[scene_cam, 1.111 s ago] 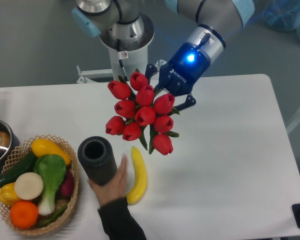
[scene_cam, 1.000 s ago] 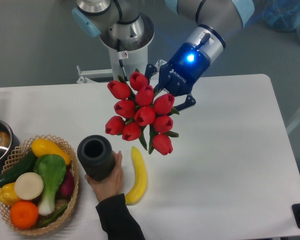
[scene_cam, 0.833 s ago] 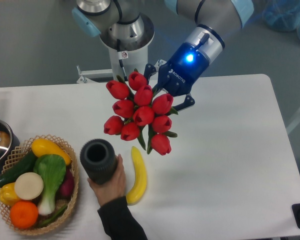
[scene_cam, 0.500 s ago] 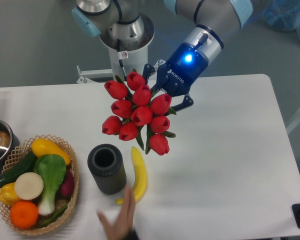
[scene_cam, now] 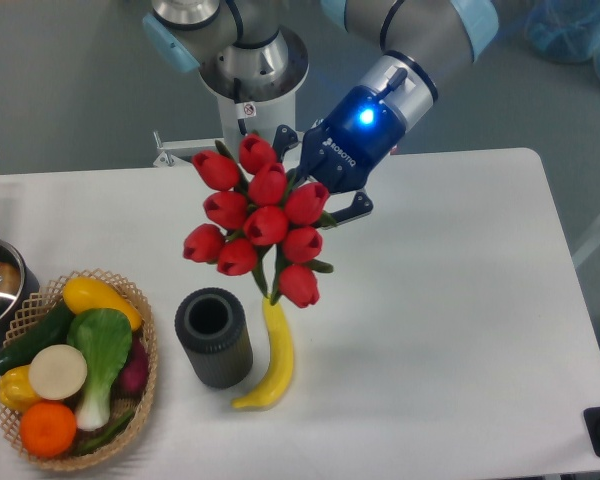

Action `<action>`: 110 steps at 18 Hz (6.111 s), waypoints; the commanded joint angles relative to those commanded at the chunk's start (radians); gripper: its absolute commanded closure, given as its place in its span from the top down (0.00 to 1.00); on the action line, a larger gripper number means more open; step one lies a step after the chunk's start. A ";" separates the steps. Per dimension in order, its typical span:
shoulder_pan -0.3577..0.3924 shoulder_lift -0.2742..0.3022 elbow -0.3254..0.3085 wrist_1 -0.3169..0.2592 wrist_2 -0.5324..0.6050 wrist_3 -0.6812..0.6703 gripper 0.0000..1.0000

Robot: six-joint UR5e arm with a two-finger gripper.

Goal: Insert the flowers into the vase
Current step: 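Carry the red tulip bunch over the dark grey vase, then lower the tulip stems into the vase opening, then push the tulips deeper into the vase and settle them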

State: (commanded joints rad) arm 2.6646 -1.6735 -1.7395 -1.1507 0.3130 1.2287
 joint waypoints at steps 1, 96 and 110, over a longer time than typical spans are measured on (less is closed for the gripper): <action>-0.014 -0.015 0.000 0.023 -0.012 -0.002 0.34; -0.097 -0.347 -0.130 0.233 -0.353 0.261 0.35; -0.097 -0.361 -0.140 0.238 -0.353 0.296 0.37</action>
State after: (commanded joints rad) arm 2.5679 -2.0340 -1.8791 -0.9127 -0.0399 1.5248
